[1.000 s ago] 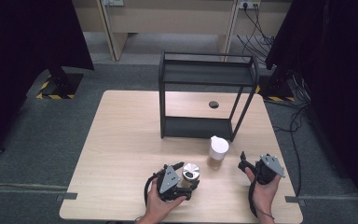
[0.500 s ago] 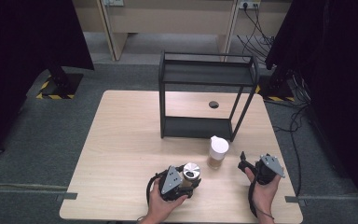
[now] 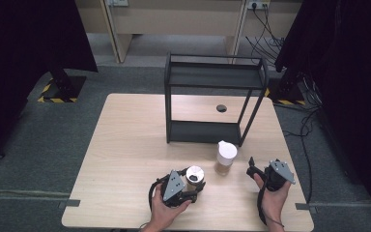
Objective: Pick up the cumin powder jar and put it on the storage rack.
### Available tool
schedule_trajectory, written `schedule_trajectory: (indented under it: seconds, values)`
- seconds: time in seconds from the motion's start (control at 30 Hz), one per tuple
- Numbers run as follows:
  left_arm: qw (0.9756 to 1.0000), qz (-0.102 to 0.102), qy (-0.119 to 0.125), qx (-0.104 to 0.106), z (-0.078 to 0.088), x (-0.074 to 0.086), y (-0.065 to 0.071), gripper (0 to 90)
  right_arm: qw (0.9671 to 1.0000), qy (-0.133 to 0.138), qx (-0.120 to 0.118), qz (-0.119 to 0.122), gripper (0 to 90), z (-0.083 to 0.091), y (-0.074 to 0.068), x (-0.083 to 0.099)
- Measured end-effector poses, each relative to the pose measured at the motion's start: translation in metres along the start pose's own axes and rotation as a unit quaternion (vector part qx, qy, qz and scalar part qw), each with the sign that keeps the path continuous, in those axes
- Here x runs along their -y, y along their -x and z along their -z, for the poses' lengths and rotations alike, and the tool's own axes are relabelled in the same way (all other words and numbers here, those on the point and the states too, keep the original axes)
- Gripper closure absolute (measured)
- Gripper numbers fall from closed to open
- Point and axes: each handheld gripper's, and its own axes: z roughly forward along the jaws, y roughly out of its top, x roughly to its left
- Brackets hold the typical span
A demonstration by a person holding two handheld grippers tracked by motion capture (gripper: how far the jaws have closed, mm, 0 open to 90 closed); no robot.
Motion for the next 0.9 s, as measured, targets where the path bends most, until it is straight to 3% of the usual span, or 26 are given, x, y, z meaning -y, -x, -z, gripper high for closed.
schedule_trajectory:
  seconds: [0.33,0.9]
  values:
    - [0.9986,-0.002,0.045,-0.029,0.018,-0.012,0.000,31.0,1.0000,0.000,0.001,0.003,3.8,0.000,-0.001,0.000]
    - [0.9953,-0.012,0.072,-0.063,0.028,-0.027,-0.001,31.0,1.0000,-0.001,0.001,0.004,3.9,0.000,-0.001,0.000]
